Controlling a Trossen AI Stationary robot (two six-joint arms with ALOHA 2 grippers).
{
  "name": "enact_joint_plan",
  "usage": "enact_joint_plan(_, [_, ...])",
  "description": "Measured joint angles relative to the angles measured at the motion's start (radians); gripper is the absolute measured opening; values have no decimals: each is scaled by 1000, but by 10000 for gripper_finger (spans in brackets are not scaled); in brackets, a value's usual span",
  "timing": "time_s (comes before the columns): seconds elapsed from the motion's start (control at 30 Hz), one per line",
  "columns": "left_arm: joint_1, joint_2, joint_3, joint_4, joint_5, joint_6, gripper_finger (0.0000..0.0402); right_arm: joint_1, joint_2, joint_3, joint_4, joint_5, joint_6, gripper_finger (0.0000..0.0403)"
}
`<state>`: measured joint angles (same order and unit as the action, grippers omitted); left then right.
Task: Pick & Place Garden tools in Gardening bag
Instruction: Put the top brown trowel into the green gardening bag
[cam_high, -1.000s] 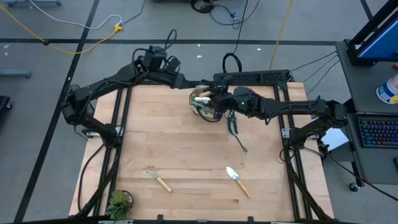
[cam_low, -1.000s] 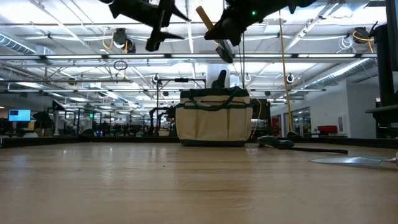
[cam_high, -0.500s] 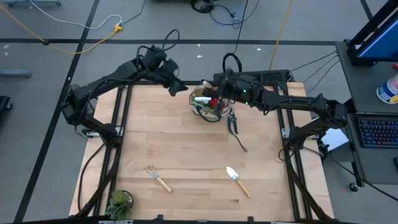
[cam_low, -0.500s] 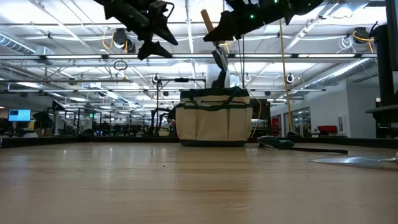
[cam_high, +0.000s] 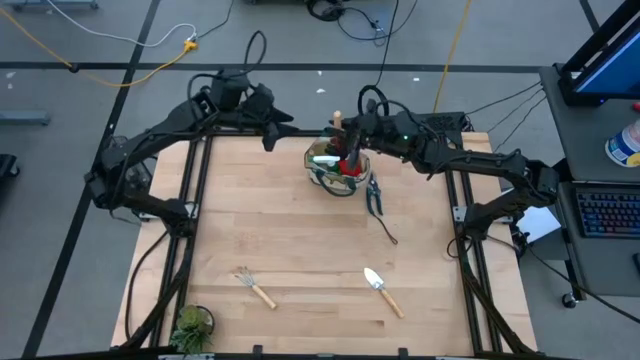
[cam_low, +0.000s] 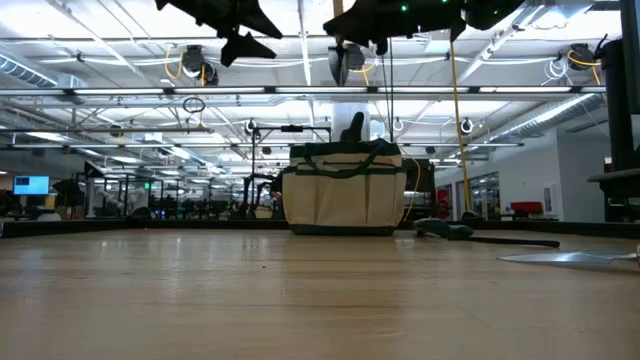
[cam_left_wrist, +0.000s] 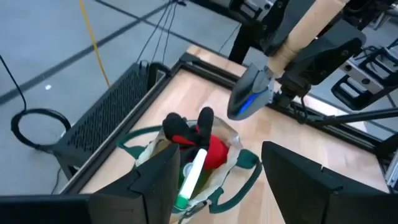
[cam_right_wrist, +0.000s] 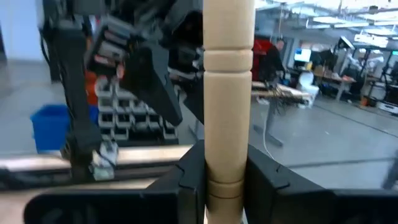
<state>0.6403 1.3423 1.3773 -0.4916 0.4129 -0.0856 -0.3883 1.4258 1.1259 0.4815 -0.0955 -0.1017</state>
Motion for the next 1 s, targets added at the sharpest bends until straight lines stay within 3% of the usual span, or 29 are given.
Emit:
enact_joint_plan(0.33, [-11, -49, -18, 78, 5, -6, 234, -3, 0, 0, 76, -41, 129, 58])
enact_joint_plan(0.6, [-76, -157, -245, 354, -3, -117, 234, 0, 58, 0, 105, -40, 187, 58])
enact_joint_plan(1.0, [-200, -407, -530, 472, -204, -176, 234, -1, 183, 0, 210, -33, 188, 58])
